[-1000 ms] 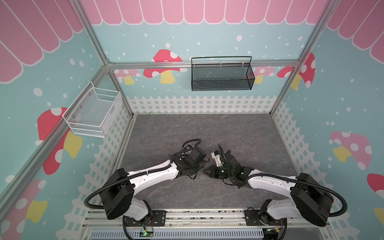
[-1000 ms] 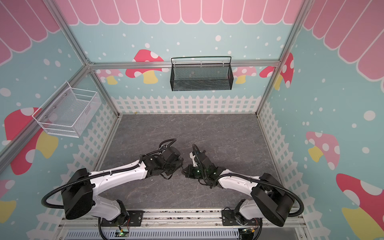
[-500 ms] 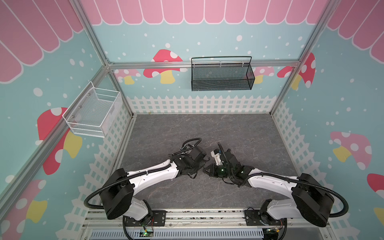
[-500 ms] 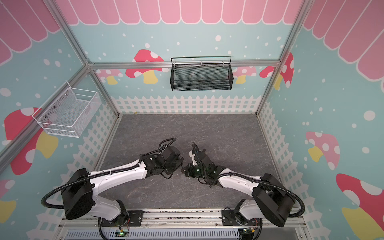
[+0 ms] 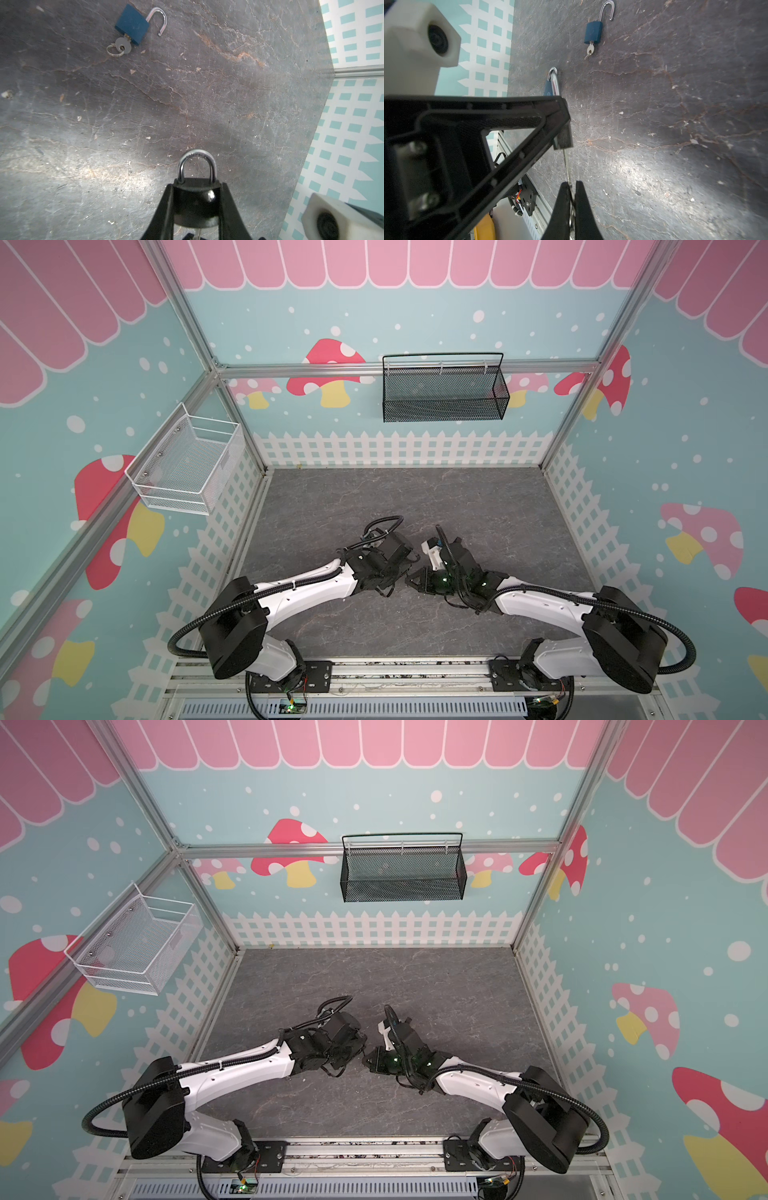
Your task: Unlock with the key
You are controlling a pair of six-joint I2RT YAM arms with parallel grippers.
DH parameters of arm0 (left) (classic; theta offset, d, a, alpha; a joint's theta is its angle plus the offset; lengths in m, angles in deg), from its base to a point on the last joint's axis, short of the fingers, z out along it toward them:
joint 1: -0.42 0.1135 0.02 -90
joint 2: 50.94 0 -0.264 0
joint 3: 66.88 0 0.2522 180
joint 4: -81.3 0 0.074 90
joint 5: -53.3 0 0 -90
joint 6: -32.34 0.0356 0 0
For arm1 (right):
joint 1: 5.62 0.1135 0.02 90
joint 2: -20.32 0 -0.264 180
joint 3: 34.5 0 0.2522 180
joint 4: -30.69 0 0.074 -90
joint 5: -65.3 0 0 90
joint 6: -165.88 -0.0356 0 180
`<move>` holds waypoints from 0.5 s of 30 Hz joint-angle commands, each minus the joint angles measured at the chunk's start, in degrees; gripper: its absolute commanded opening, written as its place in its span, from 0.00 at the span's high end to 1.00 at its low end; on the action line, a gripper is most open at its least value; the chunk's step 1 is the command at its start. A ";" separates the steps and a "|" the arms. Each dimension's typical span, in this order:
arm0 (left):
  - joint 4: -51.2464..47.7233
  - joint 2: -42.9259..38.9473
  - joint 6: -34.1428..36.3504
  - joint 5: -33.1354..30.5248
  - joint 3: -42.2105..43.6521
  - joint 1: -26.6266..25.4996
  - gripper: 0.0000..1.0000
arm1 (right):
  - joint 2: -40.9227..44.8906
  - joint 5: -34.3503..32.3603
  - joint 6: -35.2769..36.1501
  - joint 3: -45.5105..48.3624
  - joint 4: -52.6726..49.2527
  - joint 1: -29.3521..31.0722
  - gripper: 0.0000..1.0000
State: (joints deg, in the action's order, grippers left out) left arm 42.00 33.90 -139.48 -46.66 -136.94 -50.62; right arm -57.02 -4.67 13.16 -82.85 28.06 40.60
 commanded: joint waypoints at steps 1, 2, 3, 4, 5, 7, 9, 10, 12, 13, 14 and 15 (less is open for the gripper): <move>-0.39 -0.10 0.44 0.56 -0.23 -0.98 1.00 | 1.86 3.07 -1.58 -1.58 9.32 0.01 1.00; -0.40 -0.27 0.35 0.56 0.03 -1.05 1.00 | 2.25 3.18 -1.79 -1.54 9.67 -0.04 1.00; -0.42 -0.42 0.34 0.40 0.24 -1.07 1.00 | 2.37 3.26 -1.79 -1.54 9.87 -0.10 1.00; -0.40 -0.54 0.39 0.30 0.30 -1.16 1.00 | 2.48 3.45 -1.79 -1.54 10.07 -0.17 1.00; -0.46 -0.63 0.66 0.29 0.27 -1.16 1.00 | 2.37 3.71 -2.98 -1.59 10.35 -0.24 1.00; -0.74 -0.77 0.76 0.33 0.15 -1.33 1.00 | 2.07 3.90 -3.37 -1.59 10.79 -0.25 1.00; -0.75 -0.90 0.75 0.46 0.04 -1.72 1.00 | 1.85 3.72 -3.51 -1.36 11.25 -0.30 1.00; -0.75 -0.98 0.69 0.82 -0.03 -1.94 1.00 | 1.80 3.36 -3.26 -1.36 11.19 -0.34 1.00; -0.74 -1.23 1.09 1.64 -0.31 -2.51 1.00 | 1.91 2.80 -3.20 -0.99 11.01 -0.65 1.00; -0.77 -1.42 1.47 1.84 -0.35 -2.81 1.00 | 2.14 2.65 -3.13 -0.75 11.03 -1.00 1.00; -0.85 -1.68 1.85 2.08 -0.26 -3.08 1.00 | 2.41 3.11 -2.90 -0.72 11.22 -1.49 1.00; -0.91 -1.86 2.36 2.49 -0.14 -3.14 1.00 | 2.60 3.53 -2.77 -0.66 11.62 -1.79 1.00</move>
State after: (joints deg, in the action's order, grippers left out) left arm 41.89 33.09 -138.98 -48.28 -136.94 -51.39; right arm -56.85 -2.37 10.43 -82.63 29.72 39.59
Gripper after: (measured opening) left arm 0.234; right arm 0.060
